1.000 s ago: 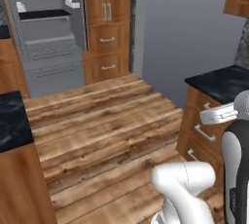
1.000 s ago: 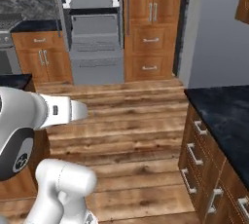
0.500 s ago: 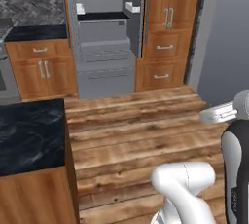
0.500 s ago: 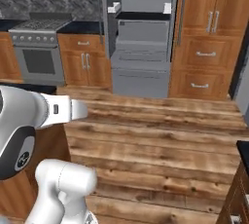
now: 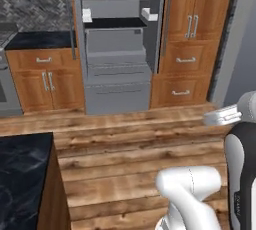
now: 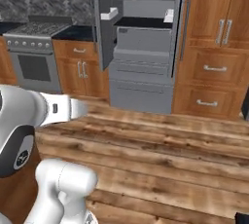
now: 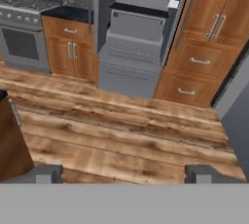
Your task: Take the cupcakes from the fridge and place them on the empty tray on the dining counter.
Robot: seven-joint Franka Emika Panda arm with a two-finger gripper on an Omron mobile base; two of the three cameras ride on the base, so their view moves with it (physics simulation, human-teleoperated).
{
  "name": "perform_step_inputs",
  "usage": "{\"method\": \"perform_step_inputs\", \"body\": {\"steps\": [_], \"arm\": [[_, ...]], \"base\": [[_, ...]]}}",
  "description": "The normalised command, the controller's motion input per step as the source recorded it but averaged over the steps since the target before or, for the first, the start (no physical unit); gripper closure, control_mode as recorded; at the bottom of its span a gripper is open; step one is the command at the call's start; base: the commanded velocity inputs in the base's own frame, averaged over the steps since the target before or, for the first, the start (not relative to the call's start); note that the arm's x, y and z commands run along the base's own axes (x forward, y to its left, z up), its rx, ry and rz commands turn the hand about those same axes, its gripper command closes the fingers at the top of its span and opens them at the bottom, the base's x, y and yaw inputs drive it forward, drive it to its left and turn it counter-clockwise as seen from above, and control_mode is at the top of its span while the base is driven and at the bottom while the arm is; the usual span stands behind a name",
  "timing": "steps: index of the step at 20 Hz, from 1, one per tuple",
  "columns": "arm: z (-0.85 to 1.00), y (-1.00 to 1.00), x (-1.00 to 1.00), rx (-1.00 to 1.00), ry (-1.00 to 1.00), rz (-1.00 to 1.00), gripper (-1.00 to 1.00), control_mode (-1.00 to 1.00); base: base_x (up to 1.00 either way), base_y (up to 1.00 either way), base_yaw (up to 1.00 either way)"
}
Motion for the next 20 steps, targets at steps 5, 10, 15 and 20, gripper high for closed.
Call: {"method": "perform_step_inputs", "body": {"steps": [5, 10, 15, 20], "arm": [[0.0, 0.0, 0.0, 0.0, 0.0, 0.0, -1.0, 1.0], [0.0, 0.0, 0.0, 0.0, 0.0, 0.0, -1.0, 1.0], [0.0, 0.0, 0.0, 0.0, 0.0, 0.0, -1.0, 1.0], [0.0, 0.0, 0.0, 0.0, 0.0, 0.0, -1.0, 1.0]], "base": [[1.0, -0.54, 0.07], [1.0, 0.03, 0.04], [1.0, 0.09, 0.0], [1.0, 0.01, 0.0]]}}
